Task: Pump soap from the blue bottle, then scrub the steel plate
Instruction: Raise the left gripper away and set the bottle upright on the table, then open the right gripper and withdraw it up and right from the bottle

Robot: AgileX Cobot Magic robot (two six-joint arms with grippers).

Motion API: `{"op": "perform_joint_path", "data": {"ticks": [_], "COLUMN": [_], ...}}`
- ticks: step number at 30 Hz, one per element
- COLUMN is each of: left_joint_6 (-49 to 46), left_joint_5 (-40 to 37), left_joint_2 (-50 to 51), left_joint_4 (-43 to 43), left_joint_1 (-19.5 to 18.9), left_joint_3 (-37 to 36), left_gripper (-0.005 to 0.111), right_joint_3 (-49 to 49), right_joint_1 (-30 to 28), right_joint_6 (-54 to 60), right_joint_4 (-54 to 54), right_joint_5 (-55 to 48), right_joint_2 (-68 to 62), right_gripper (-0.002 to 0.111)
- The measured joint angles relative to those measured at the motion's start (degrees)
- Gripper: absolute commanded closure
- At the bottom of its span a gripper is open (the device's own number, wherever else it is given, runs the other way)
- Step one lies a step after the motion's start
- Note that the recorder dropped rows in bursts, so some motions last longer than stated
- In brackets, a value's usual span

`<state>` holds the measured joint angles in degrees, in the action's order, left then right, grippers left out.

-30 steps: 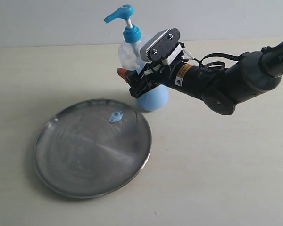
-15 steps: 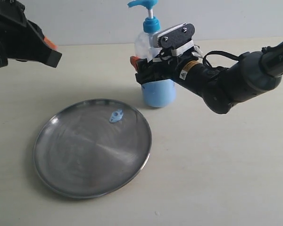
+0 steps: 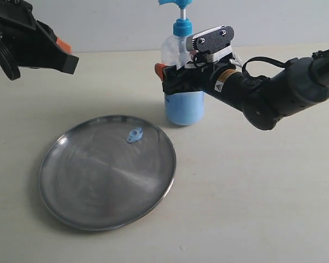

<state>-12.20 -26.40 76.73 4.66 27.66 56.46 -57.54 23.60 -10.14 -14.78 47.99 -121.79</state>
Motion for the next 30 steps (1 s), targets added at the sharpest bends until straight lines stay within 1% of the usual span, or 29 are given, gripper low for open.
{"op": "perform_joint_path", "data": {"ticks": [5,10,12,13,14,15,16,17,18,19,20,22,27,30], "left_joint_6": [0.0,0.0,0.0,0.0,0.0,0.0,0.0,0.0,0.0,0.0,0.0,0.0,0.0,0.0], "left_joint_5": [1.61,2.13,2.28,2.28,2.32,2.32,2.42,2.46,2.46,2.46,2.46,2.46,2.46,2.46], "left_joint_2": [0.0,0.0,0.0,0.0,0.0,0.0,0.0,0.0,0.0,0.0,0.0,0.0,0.0,0.0], "left_joint_4": [0.0,0.11,0.11,0.11,0.11,0.38,0.85,1.15,1.3,1.39,1.57,1.57,1.68,1.77], "left_joint_1": [0.0,0.0,0.0,0.0,0.0,0.0,0.0,0.0,0.0,0.0,0.0,0.0,0.0,0.0], "left_joint_3": [0.0,0.0,0.0,0.0,0.0,0.0,0.0,0.0,0.0,0.0,0.0,0.0,0.0,0.0], "left_gripper": [0.107,0.107,0.107,0.107,0.107,0.107,0.107,0.107,0.107,0.107,0.107,0.107,0.107,0.107], "right_joint_3": [0.0,0.0,0.0,0.0,0.0,0.0,0.0,0.0,0.0,0.0,0.0,0.0,-0.36,-0.46], "right_joint_1": [0.0,0.0,0.0,0.0,0.0,0.0,0.0,0.0,0.0,0.0,0.0,0.0,0.0,0.0], "right_joint_6": [0.0,-1.85,-2.25,-2.25,-2.25,-2.25,-2.11,-2.0,-1.92,-1.92,-1.87,-1.78,-1.78,-1.89], "right_joint_4": [-0.97,-1.59,-1.63,-1.63,-1.63,-1.63,-1.72,-1.77,-1.86,-1.9,-2.0,-2.04,-2.14,-2.14], "right_joint_5": [1.09,6.6,8.51,8.63,8.63,8.63,8.63,8.63,8.63,8.63,8.63,8.63,10.44,9.08], "right_joint_2": [-0.38,-2.44,-3.24,-3.24,-3.24,-3.24,-3.24,-3.24,-3.24,-3.24,-3.24,-3.24,-0.53,2.03], "right_gripper": [0.108,0.108,0.103,0.095,0.091,0.078,0.072,0.054,0.045,0.031,0.021,0.014,0.012,0.012]}}
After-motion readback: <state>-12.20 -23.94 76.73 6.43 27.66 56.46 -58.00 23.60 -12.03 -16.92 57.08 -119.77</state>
